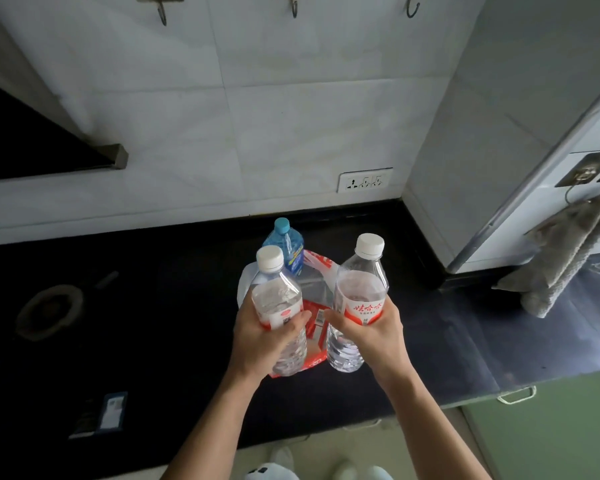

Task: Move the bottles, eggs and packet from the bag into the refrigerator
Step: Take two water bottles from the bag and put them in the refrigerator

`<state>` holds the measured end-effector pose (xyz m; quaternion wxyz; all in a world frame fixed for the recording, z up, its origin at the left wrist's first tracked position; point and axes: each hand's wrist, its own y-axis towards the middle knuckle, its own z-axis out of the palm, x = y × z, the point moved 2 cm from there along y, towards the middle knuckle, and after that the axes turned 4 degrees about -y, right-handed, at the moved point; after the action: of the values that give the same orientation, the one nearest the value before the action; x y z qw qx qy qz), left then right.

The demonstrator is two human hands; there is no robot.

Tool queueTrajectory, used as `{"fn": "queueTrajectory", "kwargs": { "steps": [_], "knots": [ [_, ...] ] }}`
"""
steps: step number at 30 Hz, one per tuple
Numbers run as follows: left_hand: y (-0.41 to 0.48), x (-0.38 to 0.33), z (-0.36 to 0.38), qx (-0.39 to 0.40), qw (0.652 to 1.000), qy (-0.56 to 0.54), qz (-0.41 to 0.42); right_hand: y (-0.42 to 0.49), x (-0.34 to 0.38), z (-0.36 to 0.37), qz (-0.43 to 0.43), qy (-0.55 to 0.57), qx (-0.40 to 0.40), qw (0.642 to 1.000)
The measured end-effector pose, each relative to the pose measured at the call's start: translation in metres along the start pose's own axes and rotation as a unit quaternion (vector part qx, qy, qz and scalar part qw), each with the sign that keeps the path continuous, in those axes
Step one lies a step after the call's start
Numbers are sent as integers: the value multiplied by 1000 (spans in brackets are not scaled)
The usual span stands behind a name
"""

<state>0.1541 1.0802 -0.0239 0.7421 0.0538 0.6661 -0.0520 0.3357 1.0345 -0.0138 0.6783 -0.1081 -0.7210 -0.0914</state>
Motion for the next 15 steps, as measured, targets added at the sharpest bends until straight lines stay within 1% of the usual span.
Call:
{"fn": "queueTrajectory", "kwargs": {
  "steps": [7,10,15],
  "knots": [
    [-18,-8,-19,-71,997,29,4,8,3,20,-16,-15,72,997],
    [-32,-13,-21,-127,991,43,13,15,5,29,-36,-34,132,990],
    [-68,-19,-23,-234,970,57,23,20,1,45,-19,-61,228,972]
  ]
}}
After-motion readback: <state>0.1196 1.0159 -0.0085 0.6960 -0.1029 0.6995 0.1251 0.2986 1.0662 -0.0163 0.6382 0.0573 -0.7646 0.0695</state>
